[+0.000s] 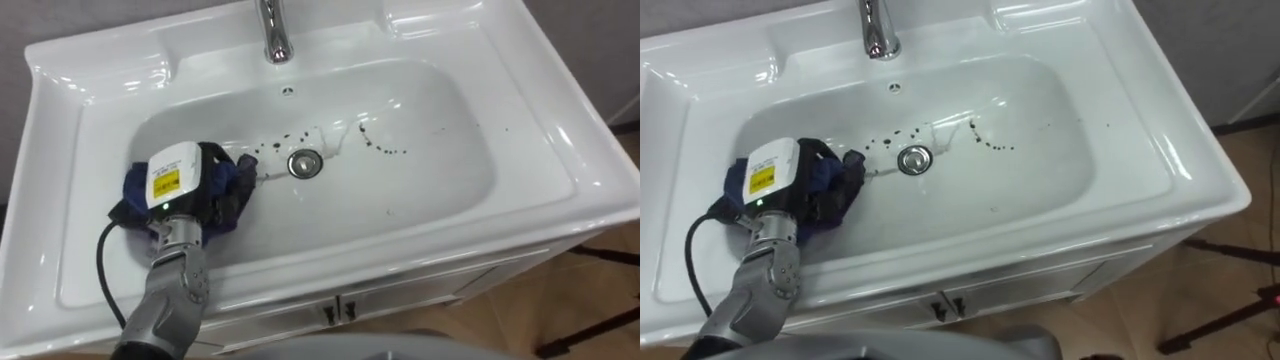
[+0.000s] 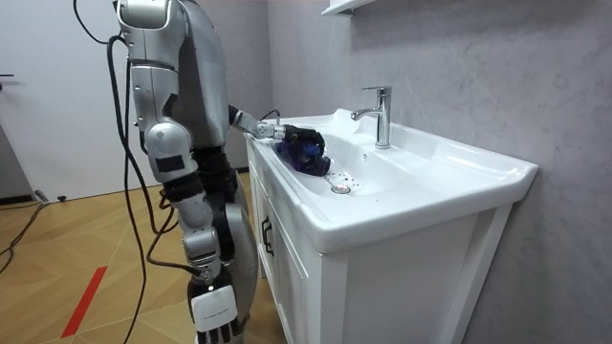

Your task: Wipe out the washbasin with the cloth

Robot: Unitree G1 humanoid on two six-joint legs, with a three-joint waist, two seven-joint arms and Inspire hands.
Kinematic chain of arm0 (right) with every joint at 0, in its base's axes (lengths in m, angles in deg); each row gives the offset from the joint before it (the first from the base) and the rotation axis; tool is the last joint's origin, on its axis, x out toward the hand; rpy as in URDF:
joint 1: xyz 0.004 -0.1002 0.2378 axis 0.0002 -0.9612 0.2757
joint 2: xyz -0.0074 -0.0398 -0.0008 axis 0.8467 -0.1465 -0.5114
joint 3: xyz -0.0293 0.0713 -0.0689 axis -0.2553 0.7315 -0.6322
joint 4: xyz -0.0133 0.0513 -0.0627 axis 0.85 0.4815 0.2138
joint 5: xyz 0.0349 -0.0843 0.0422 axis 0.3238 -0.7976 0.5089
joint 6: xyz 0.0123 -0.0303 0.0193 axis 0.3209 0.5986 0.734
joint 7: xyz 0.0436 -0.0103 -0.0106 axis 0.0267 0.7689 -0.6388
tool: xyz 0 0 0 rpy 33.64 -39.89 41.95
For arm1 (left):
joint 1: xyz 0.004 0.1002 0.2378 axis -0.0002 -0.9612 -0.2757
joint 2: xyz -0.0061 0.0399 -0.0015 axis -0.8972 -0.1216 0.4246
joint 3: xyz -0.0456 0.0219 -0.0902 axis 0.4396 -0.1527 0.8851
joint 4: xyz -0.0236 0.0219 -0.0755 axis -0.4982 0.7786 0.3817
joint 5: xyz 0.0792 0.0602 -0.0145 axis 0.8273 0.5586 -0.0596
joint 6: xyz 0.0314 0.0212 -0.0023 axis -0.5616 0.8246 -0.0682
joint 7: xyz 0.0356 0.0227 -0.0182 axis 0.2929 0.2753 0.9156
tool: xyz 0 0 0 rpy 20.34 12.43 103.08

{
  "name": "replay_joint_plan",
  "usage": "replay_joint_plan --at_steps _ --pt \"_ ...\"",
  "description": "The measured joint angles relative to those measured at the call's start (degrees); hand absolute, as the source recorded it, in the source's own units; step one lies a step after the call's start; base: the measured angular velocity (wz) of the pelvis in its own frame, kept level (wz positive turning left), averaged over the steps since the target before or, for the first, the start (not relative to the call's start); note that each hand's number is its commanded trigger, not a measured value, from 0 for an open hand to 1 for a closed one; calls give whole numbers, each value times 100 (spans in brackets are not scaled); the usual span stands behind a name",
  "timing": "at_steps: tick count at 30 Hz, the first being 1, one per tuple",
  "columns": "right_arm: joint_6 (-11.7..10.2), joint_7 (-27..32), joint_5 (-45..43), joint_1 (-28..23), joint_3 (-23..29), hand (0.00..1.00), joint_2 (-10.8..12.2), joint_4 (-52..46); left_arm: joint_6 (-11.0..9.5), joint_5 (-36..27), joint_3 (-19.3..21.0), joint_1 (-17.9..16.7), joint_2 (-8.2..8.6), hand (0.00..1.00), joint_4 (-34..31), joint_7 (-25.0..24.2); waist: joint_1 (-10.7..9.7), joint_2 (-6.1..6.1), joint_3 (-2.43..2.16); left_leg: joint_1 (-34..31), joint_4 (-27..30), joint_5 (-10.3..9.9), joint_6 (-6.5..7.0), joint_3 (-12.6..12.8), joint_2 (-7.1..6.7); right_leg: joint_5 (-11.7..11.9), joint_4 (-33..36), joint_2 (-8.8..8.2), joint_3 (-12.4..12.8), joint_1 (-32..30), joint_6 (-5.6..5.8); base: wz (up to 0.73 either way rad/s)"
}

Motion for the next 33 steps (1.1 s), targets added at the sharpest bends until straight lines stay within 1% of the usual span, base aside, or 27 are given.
replay_joint_plan --at_steps 1,2,4,8,10,13,16,18,19,20,25,26,29,33 --pt "33 -6 -3 -22 0 0 -2 -15 -3 -25 0 34 3 100 76 -6 5 -10 6 31 -7 -1 1 30 0 -2 -5 -2 11 10 3 -9" --pt "96 -12 -5 -21 1 0 -2 -44 1 -130 0 85 4 100 176 -17 -1 -6 7 38 -7 -1 1 46 -2 -6 -11 -3 33 -1 8 -8" --pt "150 -23 -30 -39 4 0 -1 -44 7 -258 0 179 12 100 323 -88 -3 1 5 41 -13 -2 2 54 -2 -6 -5 -2 39 -7 10 -2" --pt "260 -63 -208 -53 75 0 -5 -45 14 -536 3 233 21 100 461 -202 -8 30 -18 96 -97 -1 3 53 3 -7 6 10 40 0 12 0" --pt "344 -64 -260 -61 161 0 -4 -73 43 -908 3 248 51 100 524 -313 -18 47 -36 98 -96 -1 4 55 2 -7 20 10 42 15 12 0" --pt "371 -57 -256 -63 161 0 -2 -128 35 -1411 -6 262 91 100 548 -452 -8 45 -40 134 -96 0 3 87 3 -8 58 8 55 25 11 -4" --pt "371 -59 -259 -10 162 0 3 -134 -10 -1706 -11 464 102 100 792 -612 -6 40 -40 158 -95 0 3 124 4 -19 104 6 79 14 11 -6" --pt "384 -57 -244 19 163 0 3 -129 -18 -1803 -12 581 117 100 965 -671 -7 30 -39 180 -96 0 3 148 4 -24 108 8 108 22 11 -7" --pt "424 -54 -240 38 163 0 9 -129 -26 -1877 -11 650 132 100 1087 -683 -7 15 -37 208 -97 0 3 177 4 -39 103 12 148 22 15 -12" --pt "460 -49 -232 43 162 0 28 -123 -53 -1921 -10 707 137 100 1213 -682 -3 -8 -46 234 -96 0 3 191 2 -55 121 18 195 31 15 -12" --pt "622 -55 -242 28 160 0 85 -99 -108 -1959 -7 924 157 100 1521 -668 -8 -120 -43 277 -90 0 4 197 3 -57 137 22 219 48 21 -2" --pt "625 -60 -245 13 165 0 85 -93 -121 -1989 -4 978 169 100 1583 -667 -16 -132 -42 281 -89 0 4 219 5 -49 136 24 234 44 24 -5" --pt "696 -74 -227 30 184 0 86 -97 -126 -2072 92 1180 259 100 1860 -671 -11 -124 -41 273 -94 0 4 293 18 -5 121 45 305 11 26 -13" --pt "737 -73 -217 25 189 0 101 -95 -126 -2302 159 1472 316 100 2238 -740 -29 -120 -43 284 -92 0 4 358 33 24 127 66 368 -3 21 -9"
